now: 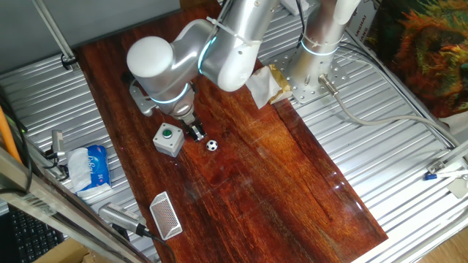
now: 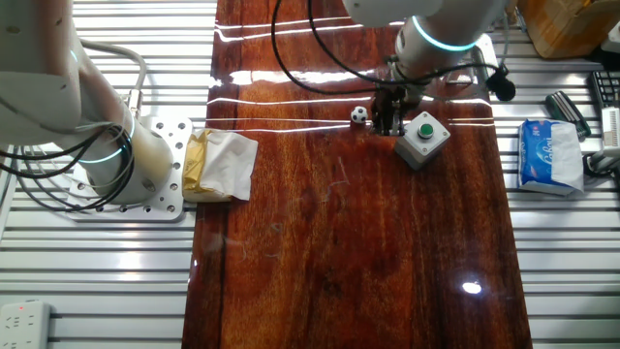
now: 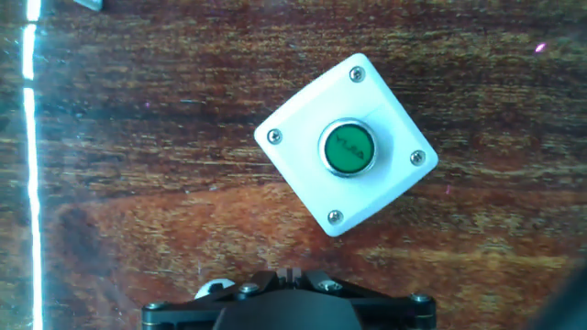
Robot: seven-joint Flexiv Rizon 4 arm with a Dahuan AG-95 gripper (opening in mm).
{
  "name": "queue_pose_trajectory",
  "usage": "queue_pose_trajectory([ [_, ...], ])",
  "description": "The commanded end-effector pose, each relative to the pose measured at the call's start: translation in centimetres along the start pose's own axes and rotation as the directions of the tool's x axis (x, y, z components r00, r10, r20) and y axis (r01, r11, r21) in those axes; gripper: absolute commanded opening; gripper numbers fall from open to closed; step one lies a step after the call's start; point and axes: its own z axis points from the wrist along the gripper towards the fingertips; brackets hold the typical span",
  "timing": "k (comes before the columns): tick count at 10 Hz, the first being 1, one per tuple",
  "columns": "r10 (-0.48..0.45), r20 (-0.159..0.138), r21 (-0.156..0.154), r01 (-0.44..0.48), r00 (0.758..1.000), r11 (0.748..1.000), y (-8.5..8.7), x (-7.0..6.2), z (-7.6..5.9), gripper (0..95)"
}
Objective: Push the soccer ball into the goal
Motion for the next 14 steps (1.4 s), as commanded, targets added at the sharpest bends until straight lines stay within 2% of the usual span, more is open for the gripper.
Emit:
queue_pose_trajectory([
  [1,-0.009,0.039,0.003,0.009,0.999,1.000,-0.11,0.14,-0.04,0.0],
  [6,-0.076,0.033,0.009,0.076,0.997,0.997,-0.11,0.14,-0.03,0.0],
  [8,-0.111,0.048,0.012,0.111,0.993,0.994,-0.11,0.14,-0.03,0.0],
  [9,-0.131,0.049,0.026,0.130,0.990,0.991,-0.11,0.14,-0.03,0.0],
  [10,-0.182,0.052,0.091,0.177,0.982,0.980,-0.11,0.14,-0.03,0.0],
  [11,-0.199,0.044,0.119,0.193,0.979,0.974,-0.11,0.14,-0.03,0.0],
  [12,-0.263,0.025,0.203,0.253,0.964,0.946,-0.11,0.14,-0.03,0.0],
  [13,-0.332,0.006,0.258,0.320,0.943,0.912,-0.11,0.14,-0.03,0.0],
  [14,-0.363,0.007,0.250,0.350,0.932,0.903,-0.11,0.14,-0.03,0.0],
])
